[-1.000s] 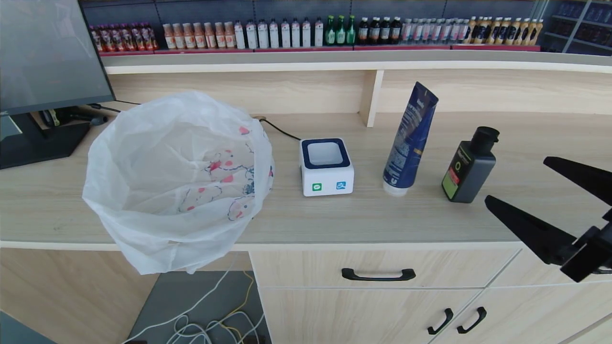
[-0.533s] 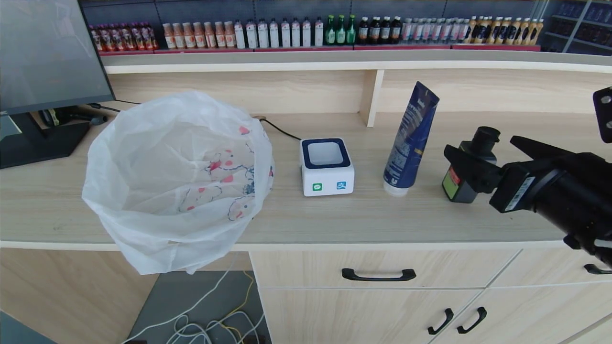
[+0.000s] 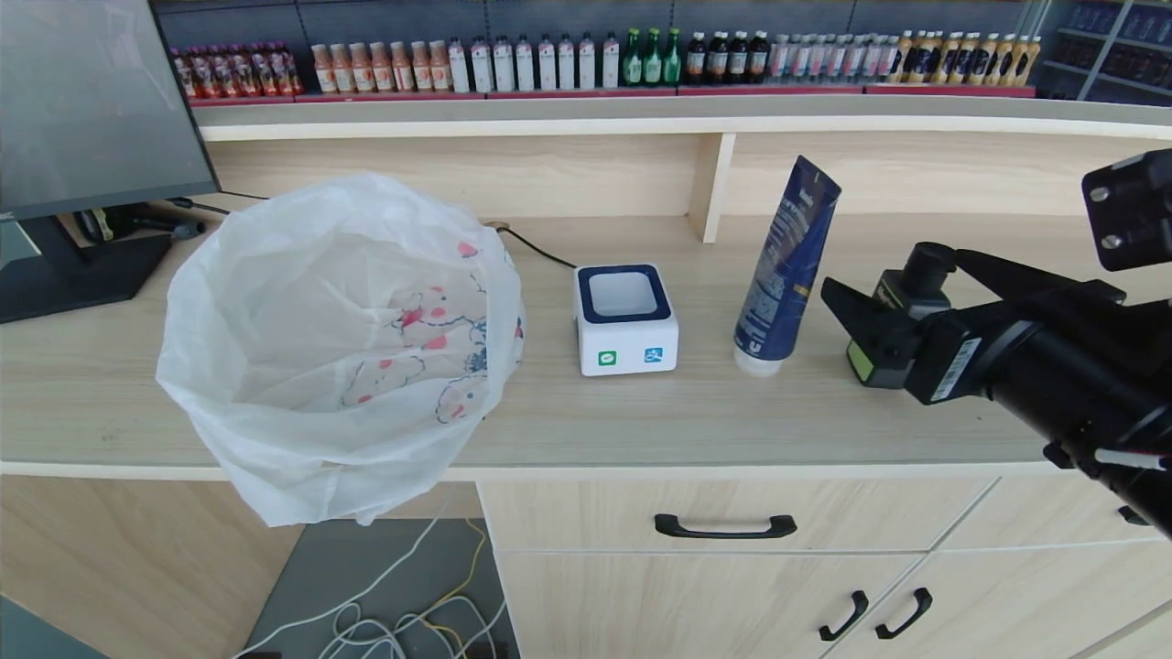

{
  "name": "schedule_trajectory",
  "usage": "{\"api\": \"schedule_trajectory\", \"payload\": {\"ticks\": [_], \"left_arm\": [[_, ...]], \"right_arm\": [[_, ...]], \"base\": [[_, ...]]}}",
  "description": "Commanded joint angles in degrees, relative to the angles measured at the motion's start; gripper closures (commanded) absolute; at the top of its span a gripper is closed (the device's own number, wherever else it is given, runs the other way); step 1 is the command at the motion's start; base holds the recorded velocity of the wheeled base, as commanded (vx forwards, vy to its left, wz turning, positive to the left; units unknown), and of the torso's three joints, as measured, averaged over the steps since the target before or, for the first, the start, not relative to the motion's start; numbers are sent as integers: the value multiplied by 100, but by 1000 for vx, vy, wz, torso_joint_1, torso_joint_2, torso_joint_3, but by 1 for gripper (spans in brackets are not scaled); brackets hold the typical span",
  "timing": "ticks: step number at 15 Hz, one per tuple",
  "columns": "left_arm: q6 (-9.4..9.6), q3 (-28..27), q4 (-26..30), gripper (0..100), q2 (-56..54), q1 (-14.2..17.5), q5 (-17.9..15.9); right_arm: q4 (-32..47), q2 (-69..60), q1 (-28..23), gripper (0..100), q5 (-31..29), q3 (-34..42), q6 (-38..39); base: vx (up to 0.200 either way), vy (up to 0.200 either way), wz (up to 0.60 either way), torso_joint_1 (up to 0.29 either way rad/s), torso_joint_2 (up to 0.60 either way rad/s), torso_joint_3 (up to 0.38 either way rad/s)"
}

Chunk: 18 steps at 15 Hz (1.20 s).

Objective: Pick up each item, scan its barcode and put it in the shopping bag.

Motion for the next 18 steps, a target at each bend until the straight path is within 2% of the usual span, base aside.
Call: {"api": "schedule_trajectory", "payload": {"ticks": [1, 3, 4, 6, 10, 14, 18], "left_arm": [[-2, 0, 0, 0, -2, -9, 0], [-2, 0, 0, 0, -2, 0, 0], [-2, 0, 0, 0, -2, 0, 0], [-2, 0, 0, 0, -2, 0, 0], [-2, 0, 0, 0, -2, 0, 0], [-2, 0, 0, 0, -2, 0, 0], [-2, 0, 0, 0, -2, 0, 0]], "right_arm": [[-9, 168, 237, 0, -6, -66, -59], [-141, 344, 298, 0, -6, -154, -59], [-695, 749, 360, 0, -15, -268, -32], [-1090, 1074, 342, 0, -270, -382, -32], [-1134, 1425, 325, 0, -472, -646, 38], [-1134, 1742, 272, 0, -841, -1041, 486], [-1134, 2041, 79, 0, -1025, -1393, 574]], "base": [[0, 0, 0, 0, 0, 0], [0, 0, 0, 0, 0, 0], [0, 0, 0, 0, 0, 0], [0, 0, 0, 0, 0, 0], [0, 0, 0, 0, 0, 0], [0, 0, 0, 0, 0, 0], [0, 0, 0, 0, 0, 0]]}}
